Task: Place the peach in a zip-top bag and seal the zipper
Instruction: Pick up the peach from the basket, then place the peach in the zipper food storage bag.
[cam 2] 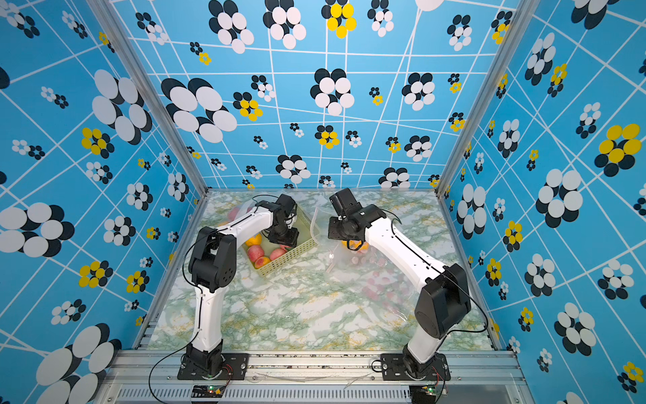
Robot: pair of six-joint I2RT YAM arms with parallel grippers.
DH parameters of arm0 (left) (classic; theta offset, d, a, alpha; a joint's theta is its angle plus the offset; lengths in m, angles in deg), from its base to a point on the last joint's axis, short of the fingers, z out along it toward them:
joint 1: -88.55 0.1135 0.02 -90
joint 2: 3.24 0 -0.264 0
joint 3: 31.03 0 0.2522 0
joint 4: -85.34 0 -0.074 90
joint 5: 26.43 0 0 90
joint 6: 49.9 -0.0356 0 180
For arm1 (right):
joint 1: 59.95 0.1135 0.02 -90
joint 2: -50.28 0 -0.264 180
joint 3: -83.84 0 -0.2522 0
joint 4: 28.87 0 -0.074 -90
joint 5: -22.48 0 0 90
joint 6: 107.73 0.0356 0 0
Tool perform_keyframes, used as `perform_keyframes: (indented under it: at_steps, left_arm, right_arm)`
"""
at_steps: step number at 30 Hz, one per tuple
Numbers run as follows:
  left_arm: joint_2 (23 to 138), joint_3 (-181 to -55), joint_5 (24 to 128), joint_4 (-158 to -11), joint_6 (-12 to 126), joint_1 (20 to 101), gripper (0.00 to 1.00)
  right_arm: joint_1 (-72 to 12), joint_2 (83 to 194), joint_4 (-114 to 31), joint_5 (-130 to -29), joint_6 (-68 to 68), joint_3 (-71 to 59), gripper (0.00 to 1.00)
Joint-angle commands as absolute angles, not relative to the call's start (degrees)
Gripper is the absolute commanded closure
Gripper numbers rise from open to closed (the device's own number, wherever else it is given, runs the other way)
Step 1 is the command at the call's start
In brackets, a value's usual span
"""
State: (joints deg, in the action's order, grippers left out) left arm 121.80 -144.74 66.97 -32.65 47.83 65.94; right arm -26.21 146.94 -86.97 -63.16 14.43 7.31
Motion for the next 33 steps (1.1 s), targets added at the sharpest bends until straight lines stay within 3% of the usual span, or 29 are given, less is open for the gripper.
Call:
perform_keyframes:
  at_steps: [1,25,33]
  left_arm:
    - [119.52,-145.99,67.05,-32.23,48.23,66.05,0.40]
    - [89.09,-130.87,78.15,-53.12,60.70,61.67,0.44]
    - [88.35,-129.89,78.80,-59.12,63.25,56.31,0.44]
  right_arm:
    - [-25.77,147.00,-87.19,-62.60,14.44,6.73,1.00]
    - [-25.78,146.81,-85.21,-63.21,15.21,6.80,1.00]
    - [-25.76,146.13,-83.69,-65.10,15.76,6.59,1.00]
